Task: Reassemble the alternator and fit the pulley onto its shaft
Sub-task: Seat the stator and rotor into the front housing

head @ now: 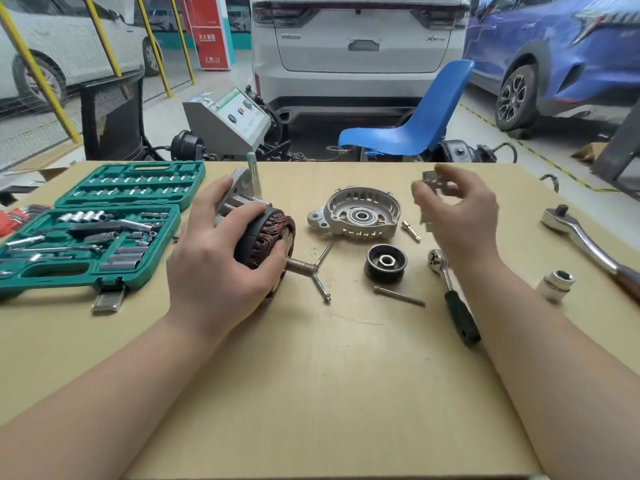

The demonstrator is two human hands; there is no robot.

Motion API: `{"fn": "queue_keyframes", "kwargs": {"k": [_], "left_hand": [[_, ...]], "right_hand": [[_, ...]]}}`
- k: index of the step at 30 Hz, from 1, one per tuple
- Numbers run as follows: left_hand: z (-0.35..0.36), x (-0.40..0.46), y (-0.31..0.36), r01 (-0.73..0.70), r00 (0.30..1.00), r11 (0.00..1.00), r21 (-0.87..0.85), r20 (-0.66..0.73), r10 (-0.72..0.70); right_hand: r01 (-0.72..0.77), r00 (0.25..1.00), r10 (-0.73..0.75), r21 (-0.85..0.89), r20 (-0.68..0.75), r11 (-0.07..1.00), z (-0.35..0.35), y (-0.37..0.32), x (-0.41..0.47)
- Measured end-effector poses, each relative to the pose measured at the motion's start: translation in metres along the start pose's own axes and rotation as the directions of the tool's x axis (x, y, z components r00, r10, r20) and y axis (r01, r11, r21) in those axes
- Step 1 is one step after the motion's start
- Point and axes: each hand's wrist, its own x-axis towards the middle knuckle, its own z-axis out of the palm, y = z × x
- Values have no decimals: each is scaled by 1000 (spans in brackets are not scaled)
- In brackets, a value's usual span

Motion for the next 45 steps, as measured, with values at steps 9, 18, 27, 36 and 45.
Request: {"fn": "queue_keyframes", "kwargs": {"k": [9,18,27,36,45], "left_hand": [[-2,-5,-12,-23,998,995,-97,-52,18],[-3,-4,-10,-18,998,995,-96,-67,12],[-5,-3,-11,-6,999,992,-123,-52,0],[-5,0,-10,30,999,986,-162,-20,-34],[-11,-7,-13,-98,981,994,44,173,89]], "right_hand": [[-219,896,18,407,444,887,56,-53,-99],[-265,852,59,331,521,906,57,-48,-107],[-204,812,30,236,583,950,53,-57,-111],[-176,861,40,222,508,959,52,-60,-110],[-141,860,19,202,510,969,67,-55,-108]]}}
